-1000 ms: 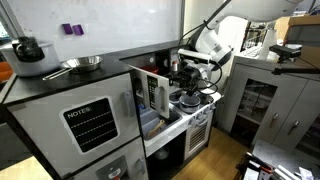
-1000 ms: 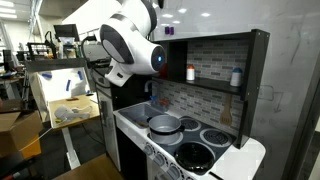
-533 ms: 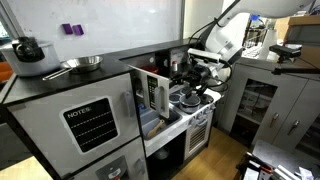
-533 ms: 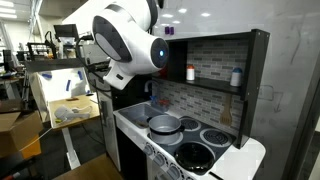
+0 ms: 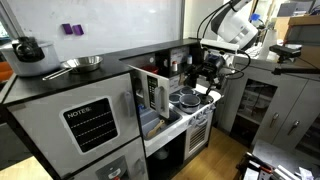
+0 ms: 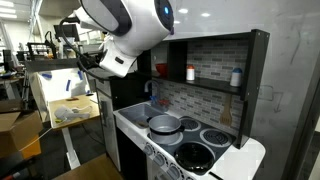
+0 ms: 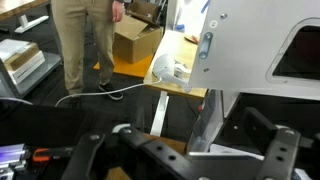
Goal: Open the left door of the top cabinet.
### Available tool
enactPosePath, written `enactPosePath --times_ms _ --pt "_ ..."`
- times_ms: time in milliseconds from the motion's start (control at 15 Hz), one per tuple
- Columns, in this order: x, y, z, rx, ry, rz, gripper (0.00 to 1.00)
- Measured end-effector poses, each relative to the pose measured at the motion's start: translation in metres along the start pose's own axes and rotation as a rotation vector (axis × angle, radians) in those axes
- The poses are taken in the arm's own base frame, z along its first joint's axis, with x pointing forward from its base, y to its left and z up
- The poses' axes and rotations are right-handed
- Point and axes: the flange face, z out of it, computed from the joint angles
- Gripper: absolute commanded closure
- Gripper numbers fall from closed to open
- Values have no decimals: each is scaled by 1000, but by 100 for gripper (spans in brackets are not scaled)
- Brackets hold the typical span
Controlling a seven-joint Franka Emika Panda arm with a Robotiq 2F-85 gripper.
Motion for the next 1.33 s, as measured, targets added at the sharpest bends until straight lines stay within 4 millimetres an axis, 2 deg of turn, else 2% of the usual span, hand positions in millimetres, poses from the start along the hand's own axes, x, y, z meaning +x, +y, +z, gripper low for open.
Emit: enactPosePath --times_ms 400,867,1000,1333 --pt "-24 17 -29 -206 147 -120 0" --pt "-34 40 -75 -479 305 -240 0" --pt "-36 44 -87 -509 332 -276 0" --pt "-38 45 -88 -511 336 -287 0"
